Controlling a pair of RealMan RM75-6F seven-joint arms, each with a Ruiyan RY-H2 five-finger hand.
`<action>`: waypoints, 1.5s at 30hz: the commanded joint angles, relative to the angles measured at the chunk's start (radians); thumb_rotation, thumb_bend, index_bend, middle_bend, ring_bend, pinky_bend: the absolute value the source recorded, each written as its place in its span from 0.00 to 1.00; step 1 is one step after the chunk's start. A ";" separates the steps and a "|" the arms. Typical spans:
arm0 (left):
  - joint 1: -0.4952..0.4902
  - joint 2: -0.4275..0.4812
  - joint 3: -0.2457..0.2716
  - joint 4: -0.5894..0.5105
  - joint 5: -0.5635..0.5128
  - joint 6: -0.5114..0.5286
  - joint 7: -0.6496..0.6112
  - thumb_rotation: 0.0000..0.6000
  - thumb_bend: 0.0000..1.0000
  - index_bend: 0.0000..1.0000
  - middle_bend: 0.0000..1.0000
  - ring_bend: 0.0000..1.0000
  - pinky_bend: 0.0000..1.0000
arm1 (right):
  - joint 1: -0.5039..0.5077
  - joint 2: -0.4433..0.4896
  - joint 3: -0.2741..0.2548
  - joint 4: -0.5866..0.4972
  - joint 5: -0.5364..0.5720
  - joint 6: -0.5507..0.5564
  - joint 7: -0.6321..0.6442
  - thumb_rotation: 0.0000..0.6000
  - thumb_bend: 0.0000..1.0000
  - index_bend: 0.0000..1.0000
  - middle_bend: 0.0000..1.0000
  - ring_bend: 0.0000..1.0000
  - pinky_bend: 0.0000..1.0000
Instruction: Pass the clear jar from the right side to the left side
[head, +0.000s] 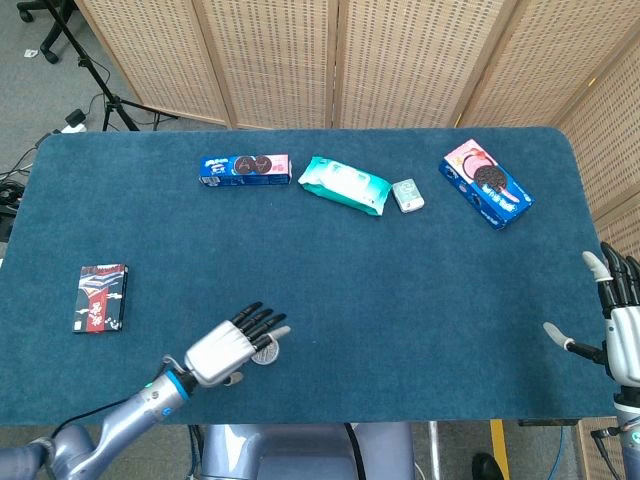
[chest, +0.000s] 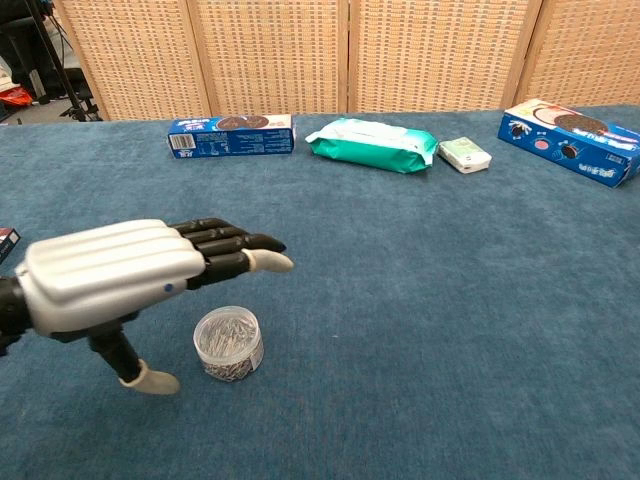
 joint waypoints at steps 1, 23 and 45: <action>-0.030 -0.057 -0.020 0.027 -0.037 -0.021 0.045 1.00 0.02 0.03 0.00 0.01 0.15 | -0.005 0.006 0.007 0.002 -0.003 -0.009 0.016 1.00 0.00 0.07 0.00 0.00 0.00; -0.057 -0.139 -0.007 0.124 -0.142 0.012 0.077 1.00 0.48 0.59 0.40 0.43 0.57 | -0.027 0.018 0.039 0.003 -0.031 -0.034 0.089 1.00 0.00 0.07 0.00 0.00 0.00; 0.178 0.245 0.255 0.299 0.138 0.482 -0.402 1.00 0.48 0.59 0.40 0.43 0.57 | -0.037 0.002 0.050 -0.011 -0.055 -0.050 0.028 1.00 0.00 0.07 0.00 0.00 0.00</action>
